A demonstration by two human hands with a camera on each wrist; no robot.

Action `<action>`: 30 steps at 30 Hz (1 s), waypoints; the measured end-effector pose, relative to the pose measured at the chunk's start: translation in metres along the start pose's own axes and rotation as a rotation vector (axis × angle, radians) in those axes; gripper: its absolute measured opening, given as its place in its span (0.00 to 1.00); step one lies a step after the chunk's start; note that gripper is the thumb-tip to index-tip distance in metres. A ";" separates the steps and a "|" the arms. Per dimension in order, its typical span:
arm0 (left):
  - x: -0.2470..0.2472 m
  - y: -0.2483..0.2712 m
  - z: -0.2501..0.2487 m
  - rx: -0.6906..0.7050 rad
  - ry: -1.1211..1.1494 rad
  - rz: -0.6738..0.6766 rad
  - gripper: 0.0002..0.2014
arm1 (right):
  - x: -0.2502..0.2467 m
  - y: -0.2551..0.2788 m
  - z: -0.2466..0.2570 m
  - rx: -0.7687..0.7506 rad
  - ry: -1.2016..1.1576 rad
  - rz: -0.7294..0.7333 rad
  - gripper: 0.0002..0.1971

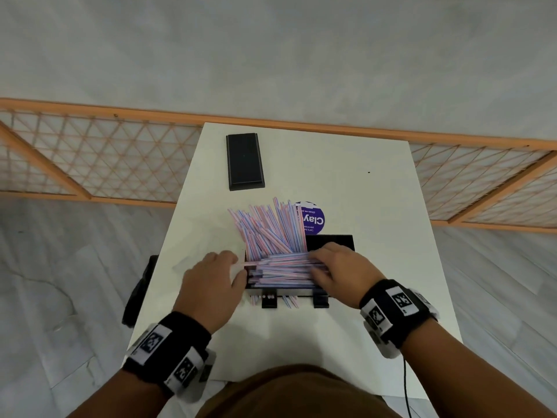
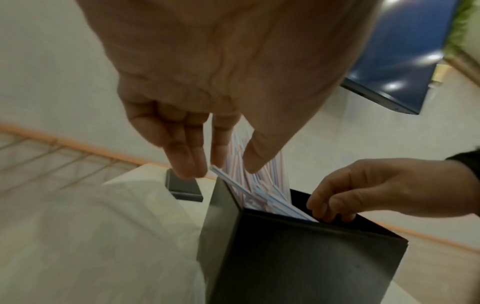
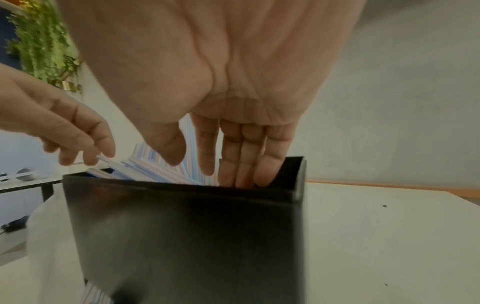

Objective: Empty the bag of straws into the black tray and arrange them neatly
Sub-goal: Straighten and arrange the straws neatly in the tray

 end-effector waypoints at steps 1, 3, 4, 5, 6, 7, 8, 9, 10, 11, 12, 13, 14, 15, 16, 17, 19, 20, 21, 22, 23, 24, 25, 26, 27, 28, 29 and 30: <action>0.003 0.000 0.002 -0.031 0.077 0.030 0.12 | 0.002 0.001 0.002 -0.017 -0.001 0.028 0.15; 0.010 0.000 -0.001 -0.030 0.173 0.018 0.04 | 0.008 0.002 0.007 -0.051 0.012 0.089 0.16; 0.014 -0.002 -0.004 -0.010 0.193 -0.001 0.02 | 0.012 0.002 0.009 -0.059 0.019 0.109 0.18; 0.018 -0.003 -0.008 0.007 0.204 -0.012 0.04 | 0.014 0.003 0.010 -0.053 0.011 0.125 0.19; 0.022 -0.004 -0.012 0.024 0.206 -0.005 0.05 | 0.014 0.003 0.012 -0.049 -0.008 0.125 0.21; 0.025 -0.005 -0.016 0.043 0.193 0.005 0.05 | 0.012 0.004 0.013 -0.048 -0.027 0.123 0.21; 0.027 -0.006 -0.020 0.068 0.161 0.004 0.06 | 0.011 0.005 0.014 -0.050 -0.037 0.119 0.21; 0.025 -0.006 -0.023 0.086 0.115 -0.019 0.07 | 0.008 0.006 0.015 -0.058 -0.034 0.123 0.22; 0.021 -0.006 -0.027 0.110 0.075 -0.067 0.07 | 0.005 0.006 0.016 -0.066 -0.018 0.127 0.23; 0.017 -0.006 -0.032 0.147 0.056 -0.124 0.09 | 0.002 0.005 0.017 -0.069 0.001 0.140 0.24; 0.014 -0.005 -0.037 0.203 0.054 -0.169 0.12 | 0.002 0.004 0.017 -0.071 0.010 0.159 0.25; 0.014 -0.005 -0.044 0.279 0.057 -0.181 0.15 | 0.003 0.001 0.017 -0.073 0.006 0.185 0.26; 0.017 -0.004 -0.050 0.372 0.055 -0.172 0.16 | 0.006 -0.001 0.017 -0.072 -0.007 0.210 0.30; 0.023 -0.003 -0.055 0.462 0.046 -0.151 0.16 | 0.010 -0.003 0.017 -0.057 -0.024 0.237 0.34; 0.030 -0.003 -0.059 0.535 0.026 -0.130 0.17 | 0.015 -0.006 0.016 -0.035 -0.030 0.269 0.37; 0.038 -0.003 -0.061 0.587 -0.008 -0.116 0.17 | 0.021 -0.008 0.015 -0.008 -0.012 0.300 0.38; 0.053 -0.004 -0.058 0.636 -0.090 -0.116 0.18 | 0.031 -0.014 0.014 0.040 0.062 0.354 0.37; 0.058 -0.005 -0.054 0.635 -0.111 -0.119 0.18 | 0.034 -0.016 0.013 0.054 0.079 0.374 0.37; 0.063 -0.005 -0.048 0.629 -0.118 -0.117 0.17 | 0.035 -0.019 0.014 0.070 0.072 0.393 0.37; 0.067 -0.005 -0.042 0.626 -0.117 -0.113 0.17 | 0.035 -0.022 0.014 0.075 0.044 0.408 0.38; 0.071 -0.004 -0.036 0.626 -0.113 -0.106 0.18 | 0.034 -0.024 0.016 0.082 0.010 0.428 0.38; 0.074 -0.002 -0.032 0.626 -0.106 -0.099 0.18 | 0.033 -0.026 0.016 0.089 -0.019 0.449 0.38; 0.075 -0.001 -0.029 0.626 -0.098 -0.101 0.19 | 0.031 -0.028 0.016 0.095 -0.029 0.472 0.37; 0.076 0.000 -0.027 0.624 -0.092 -0.111 0.19 | 0.030 -0.030 0.017 0.098 -0.025 0.490 0.36; 0.076 0.001 -0.027 0.618 -0.085 -0.120 0.18 | 0.029 -0.031 0.017 0.108 -0.012 0.503 0.35; 0.077 0.002 -0.028 0.610 -0.079 -0.126 0.18 | 0.030 -0.031 0.016 0.114 0.002 0.509 0.35; 0.076 0.002 -0.028 0.601 -0.073 -0.128 0.18 | 0.030 -0.032 0.016 0.117 0.023 0.515 0.34; 0.077 0.003 -0.028 0.591 -0.072 -0.128 0.18 | 0.031 -0.032 0.016 0.120 0.046 0.518 0.34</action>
Point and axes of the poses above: each hand's wrist, its own y-axis away from the middle knuckle, its own x-axis out of the palm, z = x × y, the point moved 3 cm from there along -y, towards the middle knuckle, and after that the axes turned 9 degrees about -z, right-handed, at the moved point
